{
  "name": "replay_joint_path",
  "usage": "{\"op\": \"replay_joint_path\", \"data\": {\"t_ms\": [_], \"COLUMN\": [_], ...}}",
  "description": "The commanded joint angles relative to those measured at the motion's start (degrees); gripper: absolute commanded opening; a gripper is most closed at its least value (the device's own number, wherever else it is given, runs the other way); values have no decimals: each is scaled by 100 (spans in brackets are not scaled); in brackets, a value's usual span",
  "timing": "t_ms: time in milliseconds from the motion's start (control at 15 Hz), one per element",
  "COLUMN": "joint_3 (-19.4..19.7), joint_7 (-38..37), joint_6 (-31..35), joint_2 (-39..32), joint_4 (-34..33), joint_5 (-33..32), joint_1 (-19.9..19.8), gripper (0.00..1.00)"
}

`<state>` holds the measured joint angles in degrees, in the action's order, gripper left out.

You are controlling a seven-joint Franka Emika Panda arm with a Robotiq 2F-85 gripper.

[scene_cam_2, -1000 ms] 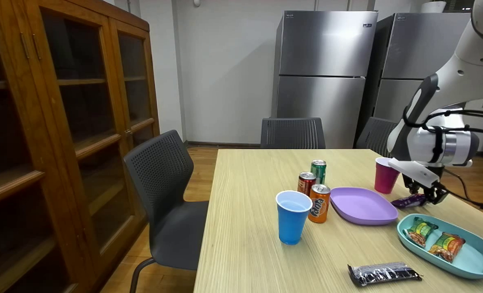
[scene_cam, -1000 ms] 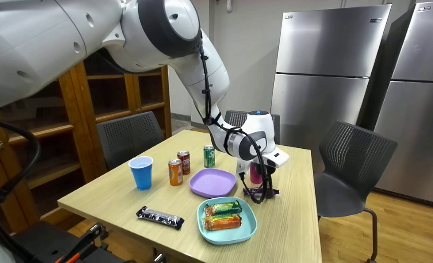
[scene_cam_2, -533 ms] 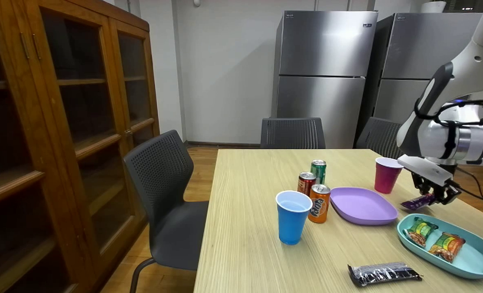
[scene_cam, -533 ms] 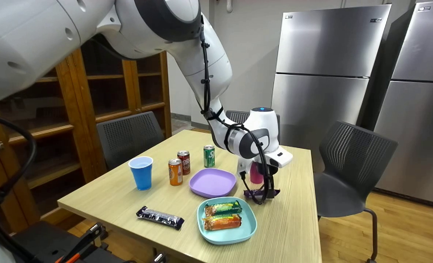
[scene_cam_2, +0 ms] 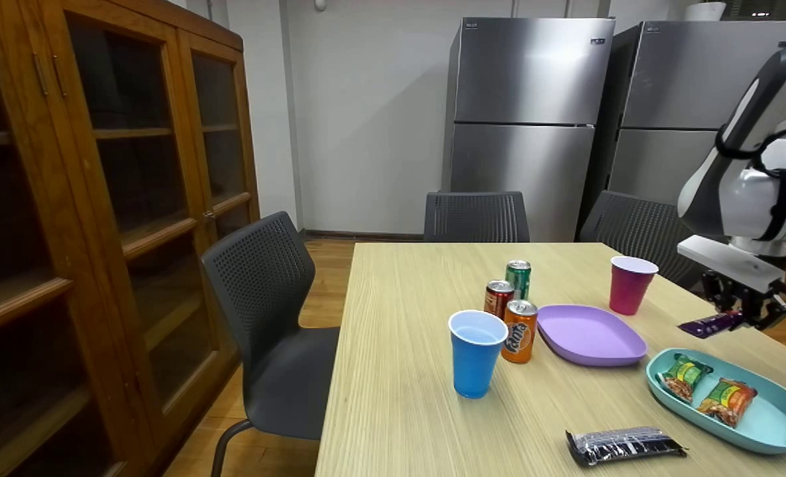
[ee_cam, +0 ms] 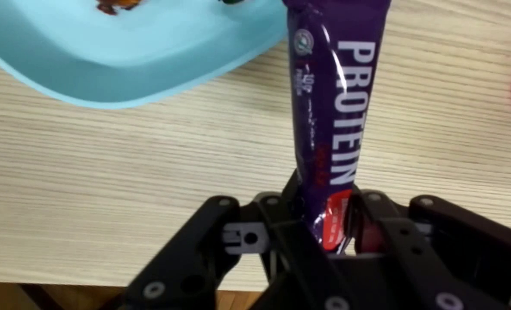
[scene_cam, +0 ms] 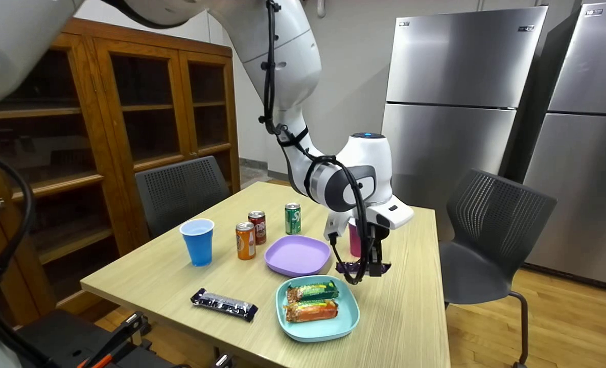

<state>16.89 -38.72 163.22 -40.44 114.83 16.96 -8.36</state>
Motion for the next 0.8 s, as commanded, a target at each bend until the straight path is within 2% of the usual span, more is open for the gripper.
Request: {"op": "replay_joint_path", "data": {"t_ms": [0, 400, 733], "joint_3": [-31, 386, 1026], "joint_7": [267, 76, -221], "joint_6": [183, 419, 581], "joint_2": [894, 1485, 1411], "joint_4": [1094, 2158, 2638], "joint_5": [74, -190, -527], "joint_1": [8, 464, 1249], "gripper": [4, 4, 4]}}
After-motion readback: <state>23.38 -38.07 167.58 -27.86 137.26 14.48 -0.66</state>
